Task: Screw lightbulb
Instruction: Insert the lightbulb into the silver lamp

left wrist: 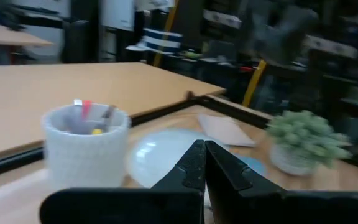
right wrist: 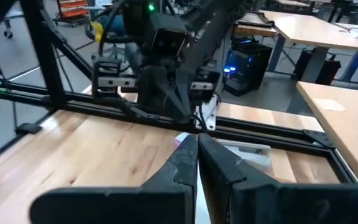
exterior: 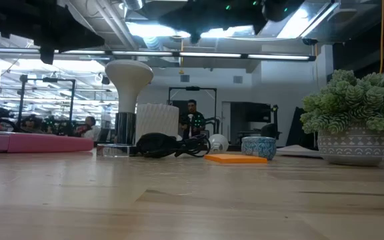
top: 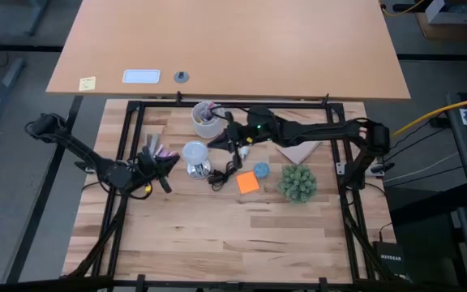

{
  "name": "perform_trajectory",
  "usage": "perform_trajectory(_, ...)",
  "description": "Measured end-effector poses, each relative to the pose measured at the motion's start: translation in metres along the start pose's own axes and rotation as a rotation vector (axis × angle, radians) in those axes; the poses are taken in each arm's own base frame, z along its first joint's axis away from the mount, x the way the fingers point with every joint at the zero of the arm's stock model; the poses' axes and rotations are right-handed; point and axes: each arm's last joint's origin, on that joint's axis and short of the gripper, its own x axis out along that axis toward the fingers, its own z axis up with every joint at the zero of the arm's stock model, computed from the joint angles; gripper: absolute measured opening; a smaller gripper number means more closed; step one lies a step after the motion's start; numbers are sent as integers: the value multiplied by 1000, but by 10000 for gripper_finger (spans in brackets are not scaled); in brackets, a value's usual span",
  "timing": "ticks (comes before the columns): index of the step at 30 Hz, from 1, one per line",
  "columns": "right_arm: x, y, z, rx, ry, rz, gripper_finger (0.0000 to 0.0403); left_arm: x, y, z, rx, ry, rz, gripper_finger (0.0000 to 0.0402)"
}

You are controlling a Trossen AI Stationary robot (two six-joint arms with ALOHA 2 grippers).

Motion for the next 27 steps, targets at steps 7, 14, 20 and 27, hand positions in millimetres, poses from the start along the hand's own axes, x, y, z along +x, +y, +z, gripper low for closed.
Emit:
perform_trajectory(7, -23, 7, 17, -3, 63, -1, 19, -6, -5, 0, -92, 17, -91, 0)
perform_trajectory(14, -6, 3, -14, -17, 188, -68, 19, -9, -10, -1, -97, 52, -217, 0)
perform_trajectory(20, 5, -2, -48, -8, 202, -76, 19, -10, -11, -2, -53, 63, -257, 0)
perform_trajectory(27, 3, -31, -66, 57, 104, -173, 19, -10, -12, -4, 25, 78, -304, 0)
